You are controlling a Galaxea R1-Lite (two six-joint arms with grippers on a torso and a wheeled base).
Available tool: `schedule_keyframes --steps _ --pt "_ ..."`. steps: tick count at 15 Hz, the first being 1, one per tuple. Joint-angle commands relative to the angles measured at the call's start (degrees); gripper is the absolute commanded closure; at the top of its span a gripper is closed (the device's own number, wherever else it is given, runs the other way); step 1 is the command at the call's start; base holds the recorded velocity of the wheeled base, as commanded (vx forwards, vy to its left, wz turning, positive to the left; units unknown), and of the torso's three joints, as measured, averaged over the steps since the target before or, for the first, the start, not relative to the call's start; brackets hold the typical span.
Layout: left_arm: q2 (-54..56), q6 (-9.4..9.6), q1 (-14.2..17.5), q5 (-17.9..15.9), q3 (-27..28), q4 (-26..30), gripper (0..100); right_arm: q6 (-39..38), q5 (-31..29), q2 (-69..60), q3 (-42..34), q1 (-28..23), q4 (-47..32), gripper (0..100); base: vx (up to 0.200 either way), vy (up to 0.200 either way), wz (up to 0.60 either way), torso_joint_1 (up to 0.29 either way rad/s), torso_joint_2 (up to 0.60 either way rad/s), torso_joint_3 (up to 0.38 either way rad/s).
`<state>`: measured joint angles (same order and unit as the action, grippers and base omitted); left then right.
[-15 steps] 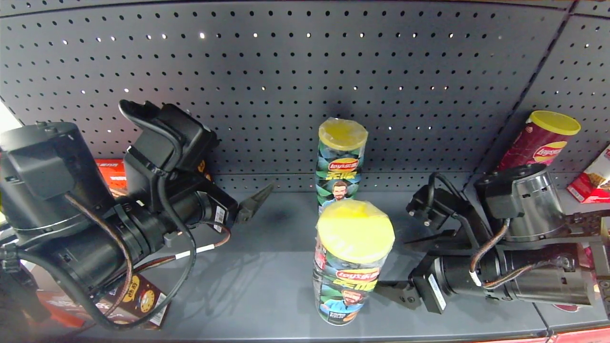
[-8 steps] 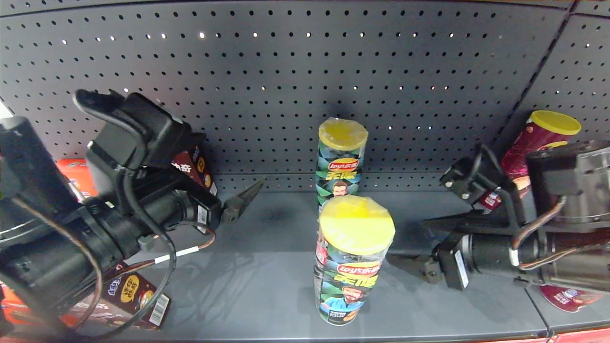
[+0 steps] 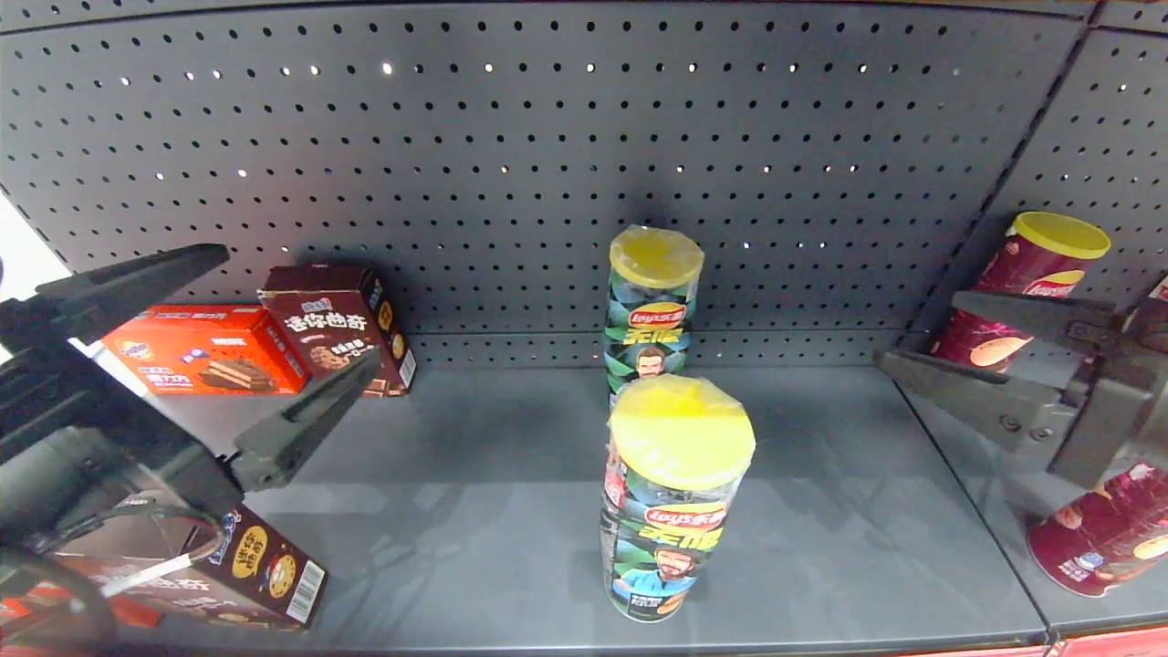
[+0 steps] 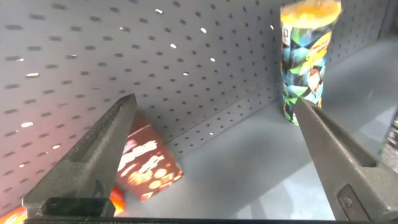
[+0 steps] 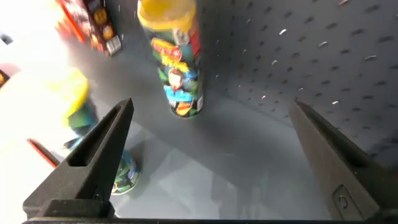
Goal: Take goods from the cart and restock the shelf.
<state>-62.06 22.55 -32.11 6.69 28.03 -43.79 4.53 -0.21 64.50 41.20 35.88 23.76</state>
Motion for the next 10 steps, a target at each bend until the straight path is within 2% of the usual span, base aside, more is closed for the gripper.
schedule_keyframes --steps 1,6,8,10 --pt "8.7 -0.14 -0.1 0.1 -3.8 -0.1 0 0.5 -0.1 -9.8 -4.2 -0.3 0.3 0 0.000 0.000 0.00 0.000 0.00 0.000" --pt "16.4 0.04 -0.1 3.2 -6.9 0.0 0 1.5 -1.6 -21.1 -10.5 -0.5 -0.1 0 0.000 0.000 0.00 0.000 0.00 0.000" --pt "19.6 0.21 0.0 3.2 -8.8 0.3 0 2.1 -2.0 -25.1 -12.7 -0.7 -0.5 0 0.000 0.000 0.00 0.000 0.00 0.000" --pt "24.0 0.83 0.1 3.3 -9.2 3.9 0 2.3 -2.3 -29.8 -15.3 -0.7 -2.1 0 0.000 0.000 0.00 0.000 0.00 0.000"
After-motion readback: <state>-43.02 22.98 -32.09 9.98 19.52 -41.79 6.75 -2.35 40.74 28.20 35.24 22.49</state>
